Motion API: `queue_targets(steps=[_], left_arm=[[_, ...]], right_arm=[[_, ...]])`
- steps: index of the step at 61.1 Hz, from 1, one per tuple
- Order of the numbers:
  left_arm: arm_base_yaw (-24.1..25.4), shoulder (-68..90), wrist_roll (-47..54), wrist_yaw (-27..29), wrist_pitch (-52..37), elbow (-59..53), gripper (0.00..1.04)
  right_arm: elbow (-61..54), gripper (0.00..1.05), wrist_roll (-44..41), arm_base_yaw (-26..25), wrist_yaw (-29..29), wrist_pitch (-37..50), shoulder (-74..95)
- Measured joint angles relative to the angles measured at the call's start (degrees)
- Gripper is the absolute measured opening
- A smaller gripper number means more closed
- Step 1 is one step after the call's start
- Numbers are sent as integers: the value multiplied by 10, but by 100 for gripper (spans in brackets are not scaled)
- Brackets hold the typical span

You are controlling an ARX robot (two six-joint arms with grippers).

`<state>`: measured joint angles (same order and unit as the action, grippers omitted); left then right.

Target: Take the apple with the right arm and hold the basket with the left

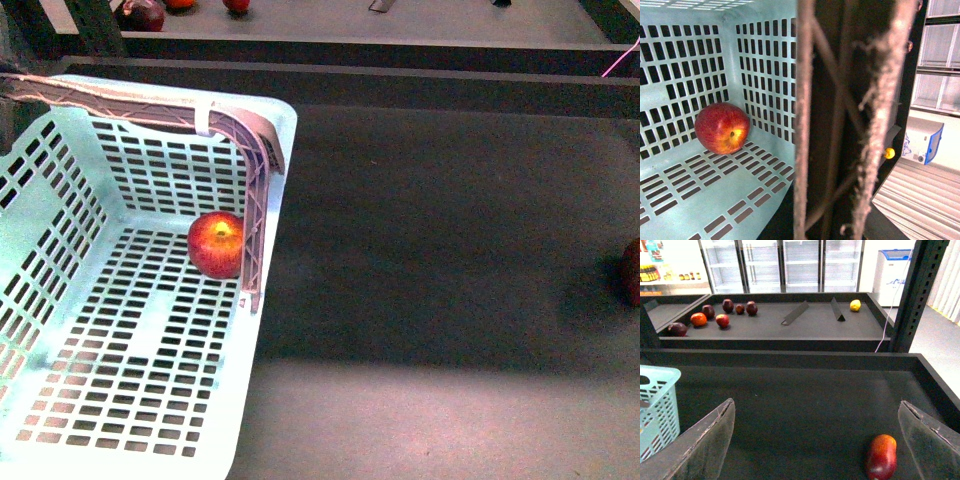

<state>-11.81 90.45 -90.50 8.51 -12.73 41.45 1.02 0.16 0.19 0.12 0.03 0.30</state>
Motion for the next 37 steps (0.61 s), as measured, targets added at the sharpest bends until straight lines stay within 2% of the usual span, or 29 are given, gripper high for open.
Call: queue_targets(steps=[11, 24, 37], left_arm=[[14, 6, 0, -27, 12, -23, 6], [21, -15, -5, -35, 15, -54, 7], [13, -44, -14, -30, 38, -68, 41]], right_arm=[[0, 96, 0, 0, 0, 0, 0], [0, 96, 0, 0, 0, 0, 0], [0, 96, 0, 0, 0, 0, 0]])
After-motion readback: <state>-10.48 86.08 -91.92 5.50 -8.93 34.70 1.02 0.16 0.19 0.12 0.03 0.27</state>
